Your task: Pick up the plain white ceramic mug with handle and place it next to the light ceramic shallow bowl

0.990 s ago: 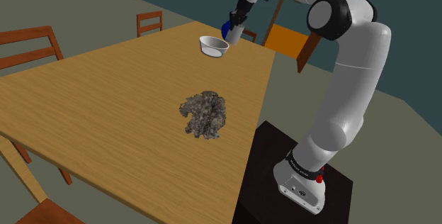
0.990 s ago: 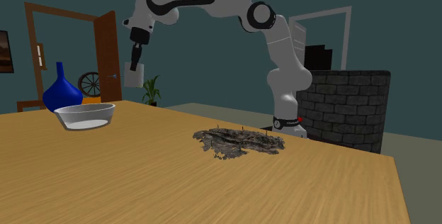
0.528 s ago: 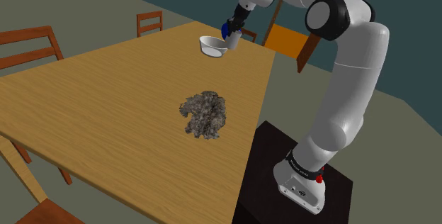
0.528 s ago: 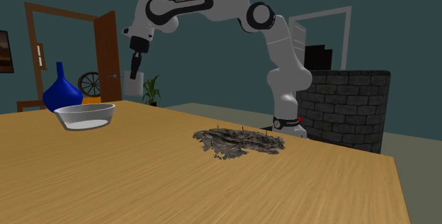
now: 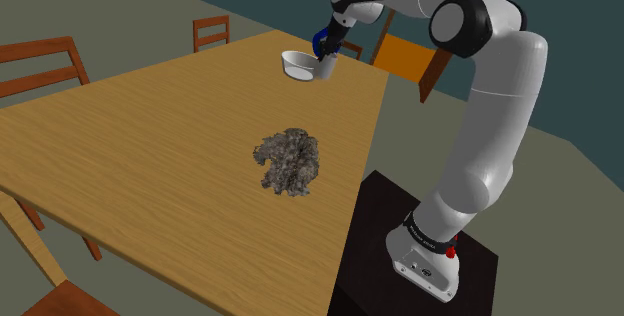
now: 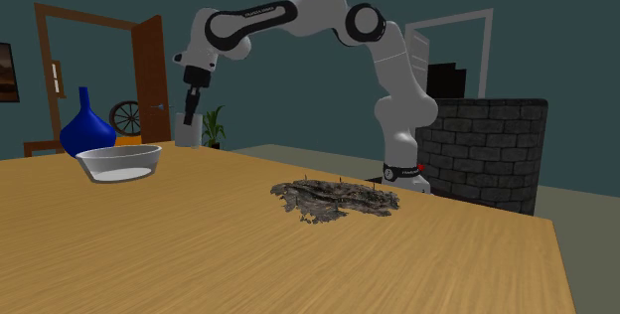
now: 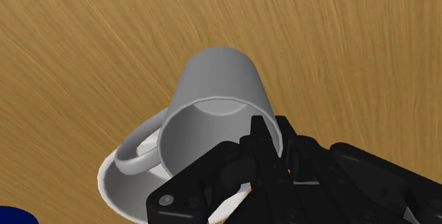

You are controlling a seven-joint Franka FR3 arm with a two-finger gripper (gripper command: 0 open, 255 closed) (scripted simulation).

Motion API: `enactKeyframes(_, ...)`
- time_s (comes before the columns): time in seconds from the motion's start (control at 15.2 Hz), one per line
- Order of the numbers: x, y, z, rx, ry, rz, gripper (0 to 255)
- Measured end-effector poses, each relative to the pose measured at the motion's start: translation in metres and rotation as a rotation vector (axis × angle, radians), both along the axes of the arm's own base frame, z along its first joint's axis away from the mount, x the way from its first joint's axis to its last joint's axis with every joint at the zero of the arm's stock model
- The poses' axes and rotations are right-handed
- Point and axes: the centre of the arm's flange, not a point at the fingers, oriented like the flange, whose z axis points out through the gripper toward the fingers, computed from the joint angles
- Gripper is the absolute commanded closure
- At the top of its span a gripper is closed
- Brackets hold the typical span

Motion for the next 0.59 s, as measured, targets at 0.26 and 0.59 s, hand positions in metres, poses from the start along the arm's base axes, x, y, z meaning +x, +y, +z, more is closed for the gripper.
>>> enactKeyframes(0.26,0.0,0.0,-0.021,0.0,0.0,0.0,255)
enactKeyframes(0.59,0.0,-0.001,-0.047,0.0,0.0,0.0,255)
